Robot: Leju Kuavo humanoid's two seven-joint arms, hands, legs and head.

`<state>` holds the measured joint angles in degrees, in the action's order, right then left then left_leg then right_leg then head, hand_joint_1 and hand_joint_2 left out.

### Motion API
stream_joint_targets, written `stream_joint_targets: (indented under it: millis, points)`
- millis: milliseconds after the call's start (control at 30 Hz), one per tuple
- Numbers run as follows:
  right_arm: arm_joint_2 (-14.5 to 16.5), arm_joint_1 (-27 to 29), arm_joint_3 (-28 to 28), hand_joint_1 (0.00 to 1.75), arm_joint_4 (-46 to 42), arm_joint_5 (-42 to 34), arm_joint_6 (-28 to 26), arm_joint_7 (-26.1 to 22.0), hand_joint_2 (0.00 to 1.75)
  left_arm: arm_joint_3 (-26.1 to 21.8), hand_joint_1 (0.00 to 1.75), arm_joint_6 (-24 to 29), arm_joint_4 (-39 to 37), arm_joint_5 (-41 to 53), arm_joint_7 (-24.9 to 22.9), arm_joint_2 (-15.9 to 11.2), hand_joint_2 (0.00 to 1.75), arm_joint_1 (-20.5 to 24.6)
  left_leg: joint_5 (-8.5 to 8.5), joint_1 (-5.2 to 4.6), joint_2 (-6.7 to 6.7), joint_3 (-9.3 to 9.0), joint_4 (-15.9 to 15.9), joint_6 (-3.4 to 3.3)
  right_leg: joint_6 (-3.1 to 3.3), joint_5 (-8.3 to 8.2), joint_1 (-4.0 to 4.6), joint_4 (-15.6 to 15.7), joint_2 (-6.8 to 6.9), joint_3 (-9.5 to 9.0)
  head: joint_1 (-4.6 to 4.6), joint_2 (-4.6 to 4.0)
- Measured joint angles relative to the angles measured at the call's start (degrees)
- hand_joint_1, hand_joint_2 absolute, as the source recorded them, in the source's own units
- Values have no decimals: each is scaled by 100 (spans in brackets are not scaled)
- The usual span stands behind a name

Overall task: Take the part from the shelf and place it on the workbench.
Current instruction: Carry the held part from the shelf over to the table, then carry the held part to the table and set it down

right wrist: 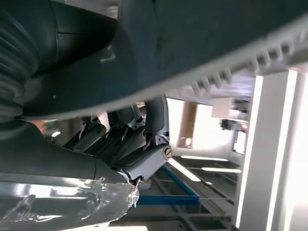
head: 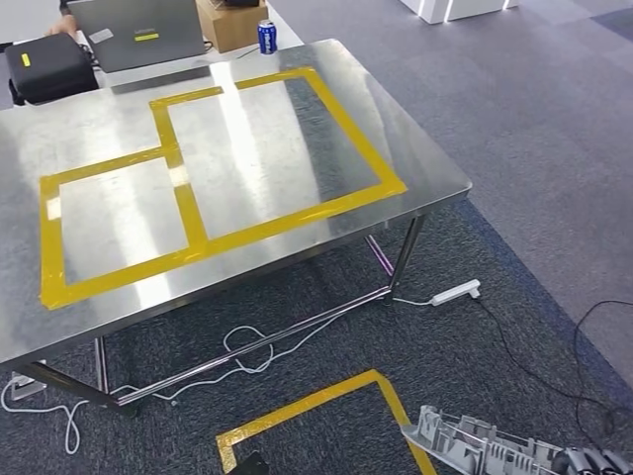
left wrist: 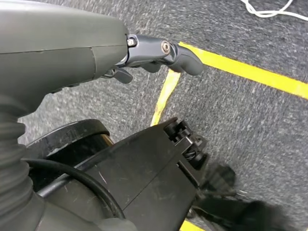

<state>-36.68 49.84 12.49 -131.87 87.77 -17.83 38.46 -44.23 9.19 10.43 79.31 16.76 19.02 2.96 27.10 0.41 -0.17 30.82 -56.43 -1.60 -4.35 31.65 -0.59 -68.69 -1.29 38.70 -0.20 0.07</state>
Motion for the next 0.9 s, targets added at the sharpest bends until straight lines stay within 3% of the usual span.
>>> stream_joint_targets:
  millis: [67, 100, 167, 233, 267, 333, 367, 433, 500, 567, 600, 633, 700, 733, 767, 833, 900]
  points:
    - [-52, 97, -227, 175, -46, 1, 348, 66, 175, 3, 0, -4, 0, 23, -22, -2, 175, -2, 28, -4, 156, -28, -2, 2, -49, 177, -24, -572, 82, 293, 7, 0]
    - [-86, 138, -314, 175, -69, 1, 468, 105, 175, 5, 0, -4, 0, 28, -27, -3, 175, -2, 47, -2, 233, -51, -3, 15, -69, 100, -35, -559, 98, 286, 9, 0]
    - [-144, 210, -429, 175, -114, 1, 597, 143, 175, 13, 0, -6, 0, 29, -35, 0, 175, -1, 104, 10, 370, -126, -7, 58, -106, -297, -60, 102, 210, -73, 9, 0]
    - [-188, 257, -524, 175, -148, 2, 715, 147, 175, 28, 0, -6, 0, 32, -45, -10, 175, 1, 176, -21, 471, -198, -27, 125, -105, -567, -69, 799, 411, -466, 18, 0]
    - [-206, 276, -562, 175, -158, 2, 780, 148, 175, 36, 0, -6, 0, 33, -51, -14, 175, 4, 200, -42, 514, -227, -31, 154, -76, -605, -70, 954, 458, -553, 15, 0]
    - [-223, 311, -601, 175, -174, 3, 861, 149, 175, 44, 0, -5, 0, 36, -61, -16, 175, 9, 216, -63, 604, -266, -15, 194, 24, -597, -65, 983, 370, -544, 3, 0]
    - [-225, 328, -605, 175, -177, 3, 869, 149, 175, 47, 0, -4, 0, 36, -64, -16, 175, 11, 233, -54, 605, -277, -12, 222, 69, -601, -66, 984, 313, -529, 1, 0]
    - [-223, 335, -600, 175, -179, 3, 844, 149, 175, 58, 0, 3, 0, 35, -69, -17, 175, 11, 416, -32, 408, -186, -225, 272, 150, -619, -74, 995, 207, -508, -1, 0]
    - [-220, 328, -559, 175, -177, 3, 718, 149, 175, 68, 0, 15, 0, 30, -75, -20, 175, 4, 807, -27, 137, 161, -940, 284, 205, -626, -72, 998, 119, -491, -4, 0]
    - [-213, 321, -471, 175, -166, 3, 496, 148, 175, 69, 0, 21, 0, 25, -76, -23, 175, -1, 1042, -36, 54, 563, -1676, 264, 230, -624, -58, 998, 30, -486, -3, 0]
    - [-210, 308, -420, 175, -156, -1, 375, 147, 175, 69, 0, 22, 0, 24, -76, -24, 175, -1, 984, -40, 45, 651, -1782, 246, 233, -621, -52, 998, -16, -491, -3, 0]
    - [-207, 280, -365, 175, -141, -15, 239, 147, 175, 69, 0, 23, 0, 17, -75, -23, 175, -1, 803, -43, 42, 621, -1634, 222, 235, -620, -47, 998, -59, -500, -3, 0]
    - [-205, 167, -207, 175, -97, -119, -192, 147, 175, 69, 0, 40, 0, -11, -67, -23, 175, -1, 322, -53, 23, 324, -884, 155, 230, -619, -41, 998, -135, -517, -4, 0]
    - [-204, 84, -104, 175, -69, -203, -464, 147, 175, 69, 0, 52, 0, -37, -60, -22, 175, 0, 162, -54, 14, 172, -505, 133, 215, -616, -30, 986, -170, -514, -3, 0]
    - [-203, -7, 8, 175, -35, -320, -776, 141, 175, 69, 0, 68, 0, -65, -51, -20, 175, 1, 69, -53, 5, 71, -243, 142, 201, -612, -19, 973, -193, -502, 2, 0]
    - [-190, -235, 237, 175, 39, -678, -1376, 15, 175, 63, 0, 103, 0, -130, -28, -11, 175, 2, 45, -48, 2, 29, -73, 210, 223, -611, 1, 969, -217, -472, 8, 0]
    - [-30, -469, 411, 175, 102, -1547, -1859, -660, 175, 55, 0, 145, 0, -191, 10, -7, 175, -1, 34, -51, -1, 29, -68, 230, 247, -628, 0, 1015, -209, -463, 9, 0]
